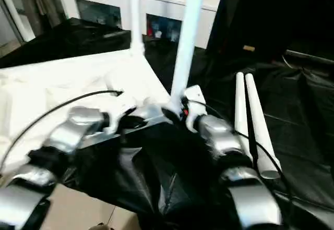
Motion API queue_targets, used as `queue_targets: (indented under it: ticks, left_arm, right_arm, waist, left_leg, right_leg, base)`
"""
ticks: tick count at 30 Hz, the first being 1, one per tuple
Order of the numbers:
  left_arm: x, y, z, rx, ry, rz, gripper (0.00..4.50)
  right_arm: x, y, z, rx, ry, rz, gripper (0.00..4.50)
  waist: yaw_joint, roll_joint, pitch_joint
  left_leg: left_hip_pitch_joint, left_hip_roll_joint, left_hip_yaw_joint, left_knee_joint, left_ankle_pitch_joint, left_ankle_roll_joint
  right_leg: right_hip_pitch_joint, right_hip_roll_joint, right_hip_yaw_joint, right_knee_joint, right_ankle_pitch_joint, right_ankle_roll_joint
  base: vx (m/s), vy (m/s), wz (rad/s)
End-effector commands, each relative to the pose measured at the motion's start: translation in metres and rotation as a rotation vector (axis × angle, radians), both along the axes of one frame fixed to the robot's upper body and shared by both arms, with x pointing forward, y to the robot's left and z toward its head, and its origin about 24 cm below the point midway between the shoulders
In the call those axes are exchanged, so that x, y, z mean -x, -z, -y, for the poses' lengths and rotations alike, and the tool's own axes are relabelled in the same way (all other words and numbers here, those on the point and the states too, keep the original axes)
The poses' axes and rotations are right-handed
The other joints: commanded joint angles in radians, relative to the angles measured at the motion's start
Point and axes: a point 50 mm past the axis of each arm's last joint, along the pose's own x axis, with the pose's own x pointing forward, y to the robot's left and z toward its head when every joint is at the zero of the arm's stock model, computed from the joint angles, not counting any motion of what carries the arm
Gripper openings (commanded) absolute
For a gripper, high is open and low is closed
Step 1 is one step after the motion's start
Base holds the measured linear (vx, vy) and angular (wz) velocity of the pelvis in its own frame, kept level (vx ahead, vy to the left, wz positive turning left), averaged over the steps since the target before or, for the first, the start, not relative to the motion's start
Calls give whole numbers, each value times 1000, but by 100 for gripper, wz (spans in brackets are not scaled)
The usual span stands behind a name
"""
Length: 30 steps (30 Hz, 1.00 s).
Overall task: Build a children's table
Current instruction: Rotate leg to tighten
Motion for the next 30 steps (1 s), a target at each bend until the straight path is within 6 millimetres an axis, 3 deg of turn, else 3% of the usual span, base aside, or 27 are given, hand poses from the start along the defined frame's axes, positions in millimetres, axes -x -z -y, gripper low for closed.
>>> queue_targets:
  ticks: [1, 6, 9, 20, 22, 23, 24, 26, 27, 28, 30]
  left_arm:
    - [11, -1, 16, 58, 143, -12, 0]
    - [16, -2, 5, 35, 207, -32, 0]
    - [17, -3, -2, 20, 228, -44, 0]
    - [20, -4, -7, 19, 250, -62, 0]
    - [17, -3, -5, 30, 205, -54, 0]
    - [11, -4, -1, 39, 141, -40, 0]
    - [11, -4, -1, 39, 141, -40, 0]
    - [-1, -5, 4, 33, 14, 1, 0]
    - [-6, -5, 6, 30, -38, 15, 0]
    - [-10, -6, 9, 28, -76, 28, 0]
    - [-17, -6, 16, 32, -144, 44, 0]
  right_arm:
    - [8, -5, -15, -29, -194, 9, 378]
    - [18, -7, -4, -13, -346, -9, 378]
    - [24, -6, 1, 5, -407, -29, 347]
    - [32, -3, -7, -37, -463, -76, 278]
    - [31, 1, -10, -32, -418, -88, 276]
    - [25, 7, -13, -7, -312, -96, 275]
    - [25, 7, -13, -7, -312, -96, 274]
    - [14, 16, -14, 61, -104, -96, 274]
    - [10, 19, -15, 77, -16, -101, 274]
    - [6, 21, -15, 85, 65, -105, 274]
    - [0, 26, -14, 105, 258, -127, 273]
  waist:
    - [4, 0, -60]
    - [9, -1, -59]
    - [12, 0, -59]
    - [16, -2, -59]
    - [15, -2, -59]
    - [13, -3, -57]
    - [10, -3, -54]
    - [5, -2, -54]
    - [-3, -2, -52]
    - [-1, -3, -54]
    - [-4, 0, -53]
  left_leg:
    - [-1, 29, 1, -52, -132, 72]
    - [-1, 30, 1, -52, -151, 66]
    - [-1, 30, 0, -52, -141, 68]
    - [0, 30, 0, -53, -133, 57]
    - [0, 30, 0, -53, -136, 55]
    - [0, 29, 0, -54, -141, 50]
    - [1, 27, -1, -57, -161, 37]
    - [5, 26, -2, -59, -176, 21]
    - [9, 24, -5, -62, -197, -3]
    - [9, 26, -6, -61, -202, -4]
    - [12, 23, -5, -62, -202, -15]
  right_leg:
    - [59, -81, 50, -71, -39, -225]
    - [58, -81, 50, -74, -93, -214]
    - [58, -80, 50, -73, -85, -211]
    - [56, -82, 49, -73, -98, -206]
    - [55, -82, 49, -73, -101, -207]
    - [54, -82, 50, -75, -113, -206]
    - [52, -84, 50, -80, -160, -198]
    - [49, -86, 51, -85, -204, -191]
    - [47, -86, 52, -91, -265, -177]
    - [50, -89, 52, -94, -283, -165]
    - [43, -86, 54, -94, -280, -161]
  base:
    - [0, 0, 0]
    - [0, 0, 0]
    - [0, 0, 0]
    - [0, 0, 0]
    - [0, 0, 0]
    - [0, 0, 0]
    - [0, 0, 0]
    - [0, 0, 0]
    - [0, 0, 0]
    - [0, 0, 0]
    - [0, 0, 0]
